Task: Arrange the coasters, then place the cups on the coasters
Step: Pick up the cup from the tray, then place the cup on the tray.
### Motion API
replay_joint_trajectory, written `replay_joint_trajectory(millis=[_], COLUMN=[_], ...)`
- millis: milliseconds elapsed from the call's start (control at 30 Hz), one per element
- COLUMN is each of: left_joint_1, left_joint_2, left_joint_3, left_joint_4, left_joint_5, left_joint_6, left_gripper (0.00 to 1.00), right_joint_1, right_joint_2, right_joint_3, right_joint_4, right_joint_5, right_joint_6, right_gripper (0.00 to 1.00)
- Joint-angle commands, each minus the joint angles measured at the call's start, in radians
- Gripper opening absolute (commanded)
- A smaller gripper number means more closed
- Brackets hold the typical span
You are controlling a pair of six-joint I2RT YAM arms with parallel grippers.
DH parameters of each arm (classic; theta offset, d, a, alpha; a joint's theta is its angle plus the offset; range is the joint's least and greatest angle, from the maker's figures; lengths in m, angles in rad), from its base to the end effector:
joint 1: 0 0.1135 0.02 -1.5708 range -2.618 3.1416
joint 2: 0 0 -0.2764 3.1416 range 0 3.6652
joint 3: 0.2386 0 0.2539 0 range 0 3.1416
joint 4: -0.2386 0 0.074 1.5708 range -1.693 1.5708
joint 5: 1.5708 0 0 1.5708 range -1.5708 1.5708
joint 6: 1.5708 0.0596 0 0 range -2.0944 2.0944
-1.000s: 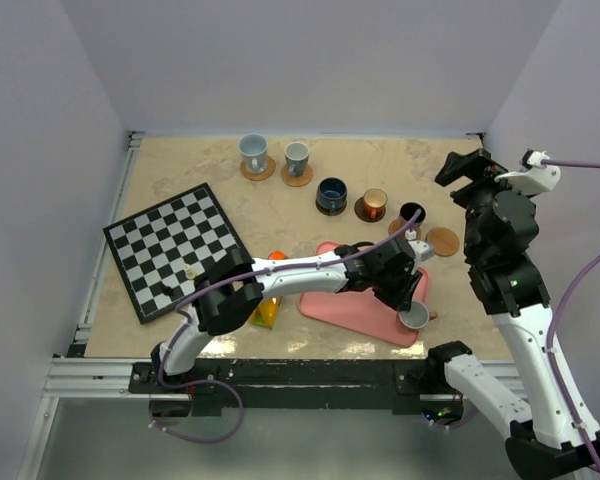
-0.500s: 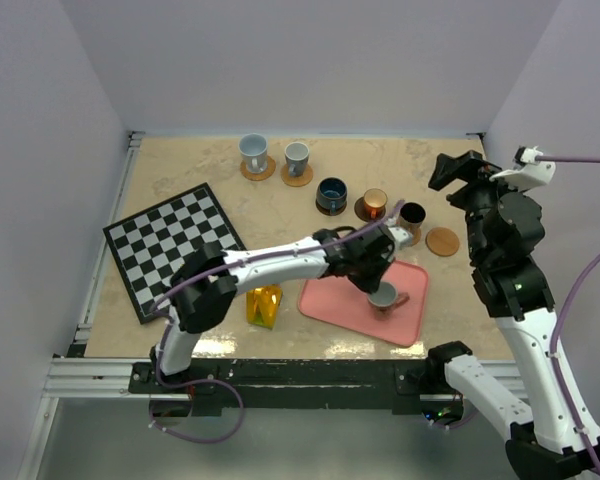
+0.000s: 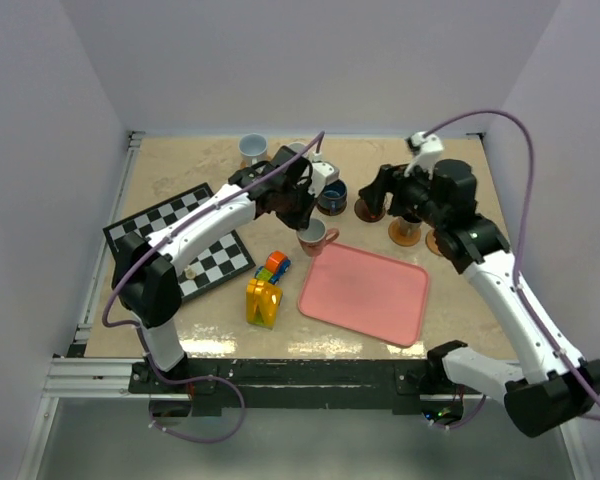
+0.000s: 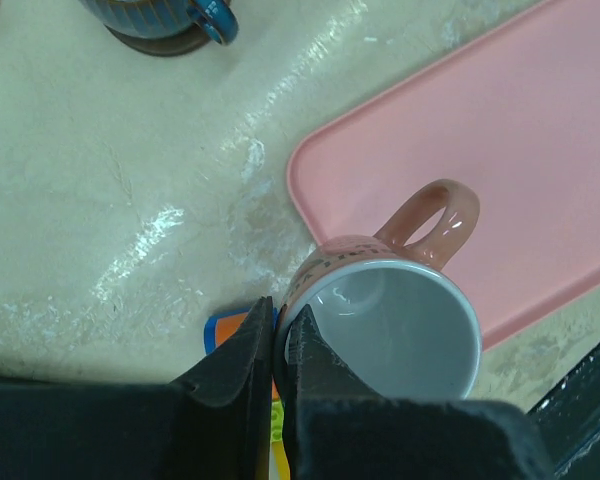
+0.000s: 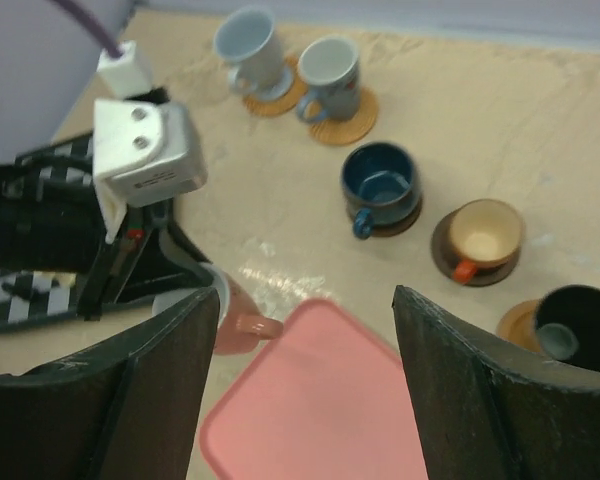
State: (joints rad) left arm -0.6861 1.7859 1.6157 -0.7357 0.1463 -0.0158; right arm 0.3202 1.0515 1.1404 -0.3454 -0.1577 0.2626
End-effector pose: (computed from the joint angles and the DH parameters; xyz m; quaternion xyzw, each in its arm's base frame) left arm 0.3151 -0.2692 0.2962 0.3326 0.8824 -0.1768 0.2819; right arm 0.2360 0.0881 0.4014 -0.0708 0.7876 0.2347 0.5654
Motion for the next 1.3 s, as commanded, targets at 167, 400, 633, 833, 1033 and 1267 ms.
replay_joint_trajectory(millis=[167, 400, 633, 833, 1033, 1267], left_joint_1=[-0.001, -0.001, -0.001, -0.001, -0.003, -0.004], left_joint_2=[0.012, 0.032, 0.063, 0.061, 0.033, -0.026], left_joint_3=[0.098, 0.107, 0.151, 0.147, 0.105, 0.017], left_joint_4=[-0.024, 0.016, 0.013, 0.025, 0.082, 0.205], left_joint_5=[0.145, 0.19, 0.205, 0.216, 0.223, 0.234], left_joint_6=[0.07, 0.025, -0.018, -0.026, -0.079, -0.17], left_gripper=[0.0, 0.0, 0.0, 0.0, 0.0, 0.0], right_joint_1=[0.2, 0.201, 0.22, 0.241, 0.25, 0.261], right_joint_2=[0.189, 0.205, 0.206, 0.231, 0.229, 0.237], right_joint_3=[-0.001, -0.083, -0.123, -0.163, -0.212, -0.257], right_joint_4=[-0.012, 0.031, 0.109, 0.141, 0.132, 0.115], right_joint_5=[-0.022, -0.003, -0.02, 0.017, 0.076, 0.13], right_joint_6=[-0.089, -0.122, -0.074, -0.071, -0.072, -0.031], right_gripper=[0.67, 0.66, 0.65, 0.6, 0.5, 0.31])
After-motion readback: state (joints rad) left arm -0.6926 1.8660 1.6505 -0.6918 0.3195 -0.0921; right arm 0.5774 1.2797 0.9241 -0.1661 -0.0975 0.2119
